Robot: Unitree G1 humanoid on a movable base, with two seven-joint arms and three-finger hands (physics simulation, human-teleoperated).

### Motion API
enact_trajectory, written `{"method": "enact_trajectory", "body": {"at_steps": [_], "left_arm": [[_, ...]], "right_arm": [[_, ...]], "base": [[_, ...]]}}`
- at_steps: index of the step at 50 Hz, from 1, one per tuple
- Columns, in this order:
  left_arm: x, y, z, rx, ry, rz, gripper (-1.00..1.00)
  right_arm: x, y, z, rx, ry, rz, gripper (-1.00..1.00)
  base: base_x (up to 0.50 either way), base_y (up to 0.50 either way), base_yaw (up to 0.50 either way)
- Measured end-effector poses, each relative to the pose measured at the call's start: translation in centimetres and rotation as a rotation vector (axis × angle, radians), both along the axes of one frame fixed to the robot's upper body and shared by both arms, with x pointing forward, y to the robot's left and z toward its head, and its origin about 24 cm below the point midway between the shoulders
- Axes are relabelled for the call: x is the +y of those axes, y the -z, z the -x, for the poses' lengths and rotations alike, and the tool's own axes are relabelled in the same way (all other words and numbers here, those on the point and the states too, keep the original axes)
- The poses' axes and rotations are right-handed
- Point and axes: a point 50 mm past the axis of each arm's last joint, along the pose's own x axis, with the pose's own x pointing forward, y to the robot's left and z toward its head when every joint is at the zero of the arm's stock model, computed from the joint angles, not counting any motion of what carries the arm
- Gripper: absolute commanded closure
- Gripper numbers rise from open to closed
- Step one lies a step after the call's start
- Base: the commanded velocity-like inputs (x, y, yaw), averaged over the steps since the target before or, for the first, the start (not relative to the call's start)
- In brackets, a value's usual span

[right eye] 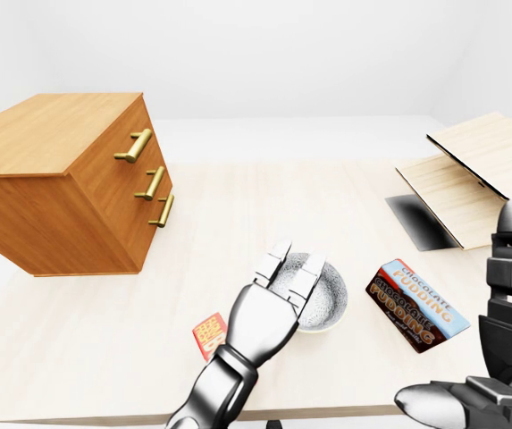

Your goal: Close the top drawer of the cabinet and put the bowl on top of it.

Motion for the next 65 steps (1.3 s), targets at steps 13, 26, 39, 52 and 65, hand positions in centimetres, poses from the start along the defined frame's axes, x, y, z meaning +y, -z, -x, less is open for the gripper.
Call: {"method": "enact_trajectory", "body": {"at_steps": [13, 26, 39, 52, 65], "left_arm": [[-0.4, 1.1, -0.2, 0.022, 0.003, -0.008, -1.00], [-0.7, 2.1, -0.2, 0.040, 0.008, -0.020, -1.00], [-1.0, 3.1, -0.4, 0.062, 0.010, -0.023, -1.00], [-1.3, 4.0, -1.0, 0.080, 0.000, -0.020, -1.00], [-1.6, 4.8, -1.9, 0.094, -0.019, -0.025, -1.00]], "right_arm": [[-0.1, -0.1, 0.1, -0.006, 0.002, -0.001, -1.00], [-0.1, -0.1, 0.1, -0.008, 0.002, -0.002, -1.00], [-0.1, -0.1, 0.1, -0.006, 0.001, -0.002, -1.00], [-0.1, -0.1, 0.1, -0.005, 0.000, -0.002, -1.00], [-0.2, -0.1, 0.2, -0.011, 0.001, -0.001, -1.00]], "base": [[0.00, 0.00, 0.00], [0.00, 0.00, 0.00], [0.00, 0.00, 0.00], [0.00, 0.00, 0.00], [0.00, 0.00, 0.00]]}}
